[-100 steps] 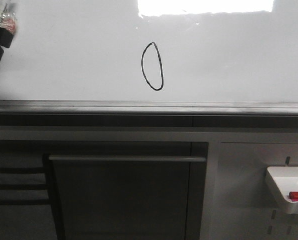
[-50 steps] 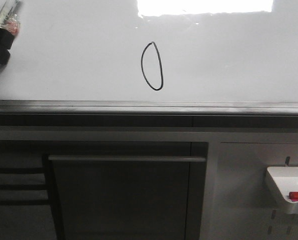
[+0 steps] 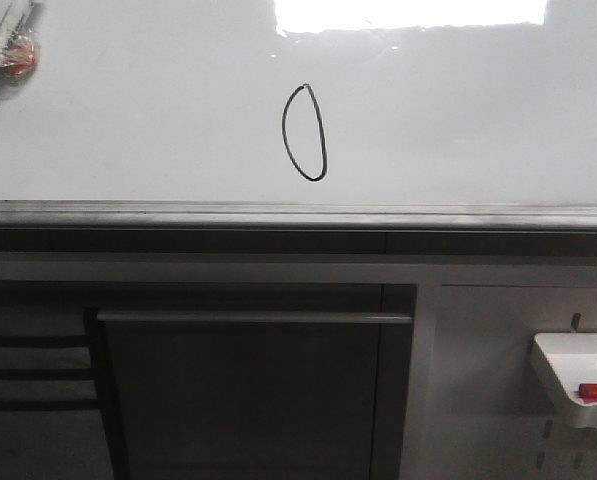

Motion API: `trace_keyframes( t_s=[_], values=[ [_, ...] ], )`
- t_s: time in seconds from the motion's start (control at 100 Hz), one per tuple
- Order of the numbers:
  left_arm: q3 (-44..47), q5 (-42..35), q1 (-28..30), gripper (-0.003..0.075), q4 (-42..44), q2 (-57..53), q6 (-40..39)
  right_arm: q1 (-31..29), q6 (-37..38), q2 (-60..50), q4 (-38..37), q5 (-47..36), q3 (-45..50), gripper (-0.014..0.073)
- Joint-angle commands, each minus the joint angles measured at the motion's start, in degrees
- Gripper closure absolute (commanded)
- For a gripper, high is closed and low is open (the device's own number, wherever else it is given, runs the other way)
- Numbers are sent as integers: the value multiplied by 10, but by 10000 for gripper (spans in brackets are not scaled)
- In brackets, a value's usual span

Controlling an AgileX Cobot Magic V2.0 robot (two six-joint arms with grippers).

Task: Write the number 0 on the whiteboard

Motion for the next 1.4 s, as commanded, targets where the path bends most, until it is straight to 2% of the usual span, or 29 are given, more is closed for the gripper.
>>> trace_keyframes(
  t_s=[0.0, 0.16, 0.34, 0.47, 0.53, 0.67, 0.72, 1.27, 1.39],
  values=[
    [1, 4, -2, 452, -8, -69, -9, -3, 40, -47, 14, -116, 43, 325],
    [68, -1, -2, 484, -18, -182, -10, -3, 99, -116, 14, -269, 134, 325],
    [159, -38, -2, 534, -36, -294, -10, -3, 176, -184, 14, -396, 243, 325],
    [209, -76, -2, 561, -38, -342, -10, -3, 176, -204, 14, -461, 317, 333],
    [219, -94, -2, 593, -38, -351, -10, -3, 176, -205, 8, -470, 336, 389],
    [225, -108, -2, 703, -38, -353, -10, -3, 175, -203, -27, -474, 346, 664],
    [225, -109, -2, 741, -40, -353, -10, -3, 175, -203, -30, -481, 346, 666],
    [225, -106, -2, 740, -49, -353, -10, -3, 175, -203, -26, -470, 346, 666],
    [268, -155, 16, 740, -48, -399, -10, -3, 175, -203, -26, -469, 346, 666]
  ],
)
